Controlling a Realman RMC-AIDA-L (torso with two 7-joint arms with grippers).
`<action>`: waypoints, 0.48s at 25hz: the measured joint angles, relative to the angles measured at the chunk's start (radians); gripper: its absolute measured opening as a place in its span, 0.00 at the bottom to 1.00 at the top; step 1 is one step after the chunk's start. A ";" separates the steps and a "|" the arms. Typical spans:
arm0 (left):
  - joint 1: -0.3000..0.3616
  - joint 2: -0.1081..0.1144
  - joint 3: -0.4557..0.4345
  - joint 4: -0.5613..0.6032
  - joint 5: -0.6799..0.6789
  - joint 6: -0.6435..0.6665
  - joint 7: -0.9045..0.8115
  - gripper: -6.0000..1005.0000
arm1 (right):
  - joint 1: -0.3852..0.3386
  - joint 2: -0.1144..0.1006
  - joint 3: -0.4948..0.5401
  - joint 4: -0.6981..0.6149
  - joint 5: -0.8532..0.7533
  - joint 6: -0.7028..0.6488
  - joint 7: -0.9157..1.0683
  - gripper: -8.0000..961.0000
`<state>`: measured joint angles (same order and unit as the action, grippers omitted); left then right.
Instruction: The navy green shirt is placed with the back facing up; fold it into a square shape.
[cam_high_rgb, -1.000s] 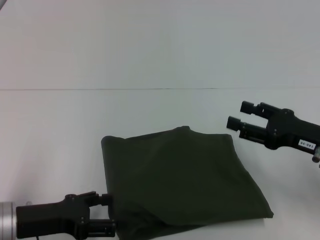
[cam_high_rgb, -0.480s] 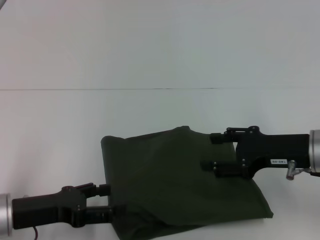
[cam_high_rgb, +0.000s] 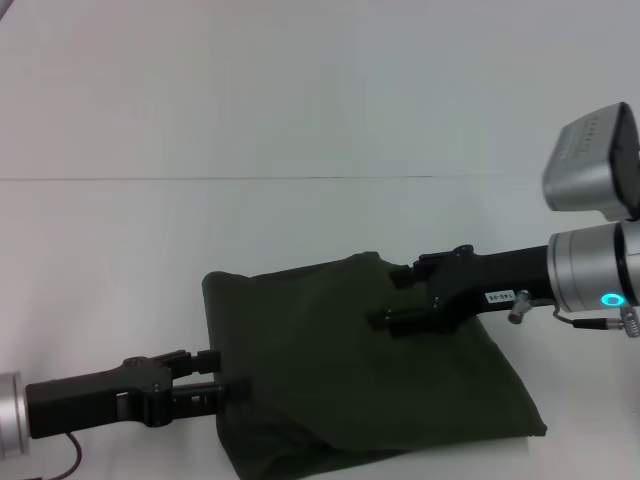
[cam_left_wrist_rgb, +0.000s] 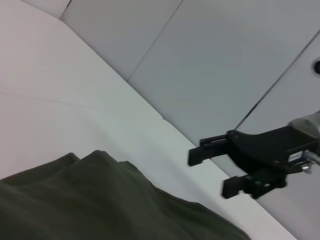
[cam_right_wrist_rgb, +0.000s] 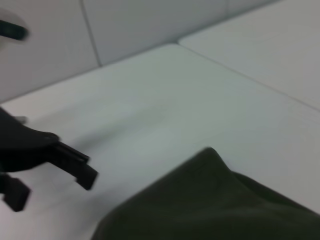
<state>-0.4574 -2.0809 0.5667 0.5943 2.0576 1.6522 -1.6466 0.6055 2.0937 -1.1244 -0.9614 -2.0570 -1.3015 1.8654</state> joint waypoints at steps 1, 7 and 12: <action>-0.002 0.000 0.000 0.000 0.000 -0.001 0.000 0.92 | 0.008 0.000 -0.004 0.013 -0.018 0.021 0.023 0.81; -0.013 0.001 -0.001 -0.002 0.000 -0.021 -0.003 0.91 | 0.037 0.001 -0.030 0.085 -0.039 0.104 0.047 0.81; -0.019 0.002 -0.001 -0.002 0.001 -0.026 -0.005 0.91 | 0.079 0.006 -0.110 0.138 -0.013 0.155 0.041 0.81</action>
<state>-0.4763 -2.0785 0.5660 0.5920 2.0582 1.6260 -1.6513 0.6844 2.0994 -1.2346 -0.8229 -2.0703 -1.1465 1.9066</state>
